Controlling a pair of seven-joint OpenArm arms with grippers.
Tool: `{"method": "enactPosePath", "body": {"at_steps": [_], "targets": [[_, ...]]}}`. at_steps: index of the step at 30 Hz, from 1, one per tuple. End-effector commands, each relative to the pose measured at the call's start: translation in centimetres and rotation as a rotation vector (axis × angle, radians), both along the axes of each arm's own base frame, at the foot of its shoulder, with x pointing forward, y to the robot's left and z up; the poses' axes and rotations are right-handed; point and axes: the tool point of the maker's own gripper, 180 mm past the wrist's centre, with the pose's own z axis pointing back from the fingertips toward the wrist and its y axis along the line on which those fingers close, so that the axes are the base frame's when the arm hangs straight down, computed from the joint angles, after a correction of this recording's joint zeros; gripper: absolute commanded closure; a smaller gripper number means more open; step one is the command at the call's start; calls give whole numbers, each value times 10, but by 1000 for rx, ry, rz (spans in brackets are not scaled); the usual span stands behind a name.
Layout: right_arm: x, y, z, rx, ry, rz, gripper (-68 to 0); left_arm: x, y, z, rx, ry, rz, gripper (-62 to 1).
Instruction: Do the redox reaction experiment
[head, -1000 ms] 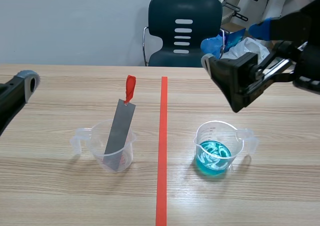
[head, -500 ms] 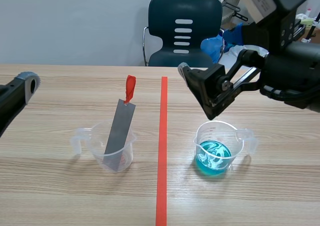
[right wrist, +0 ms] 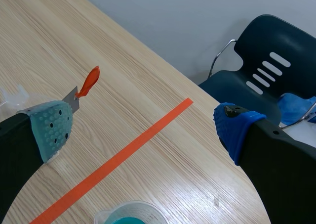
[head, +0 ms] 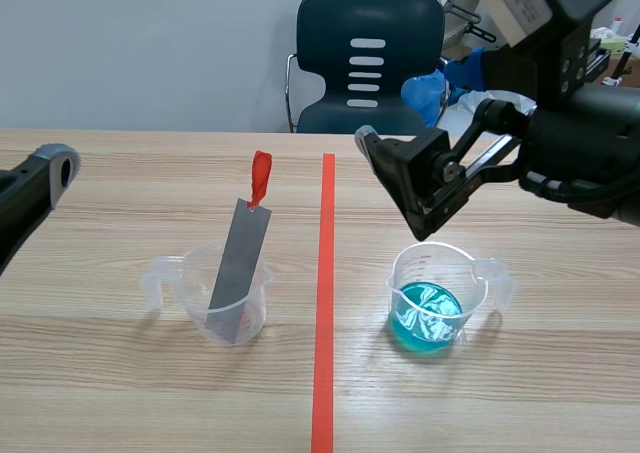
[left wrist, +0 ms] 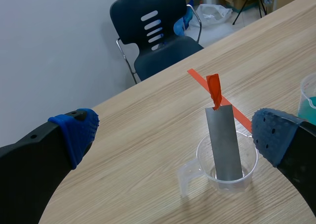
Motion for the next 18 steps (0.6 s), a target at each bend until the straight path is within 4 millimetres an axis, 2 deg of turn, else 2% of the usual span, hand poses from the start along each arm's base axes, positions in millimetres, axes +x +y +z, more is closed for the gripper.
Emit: {"method": "enactPosePath", "body": {"at_steps": [1,12,18], "targets": [[3,-1,8,0,-27,0,-584,-1,-1,5,-16,-15,2,-623],[-4,-5,-6,-33,8,1,-584,-1,1,-1,-2,15,12,-623],[-6,-10,4,-32,-18,-16,-584,-1,5,-11,21,67,30,-623]]}}
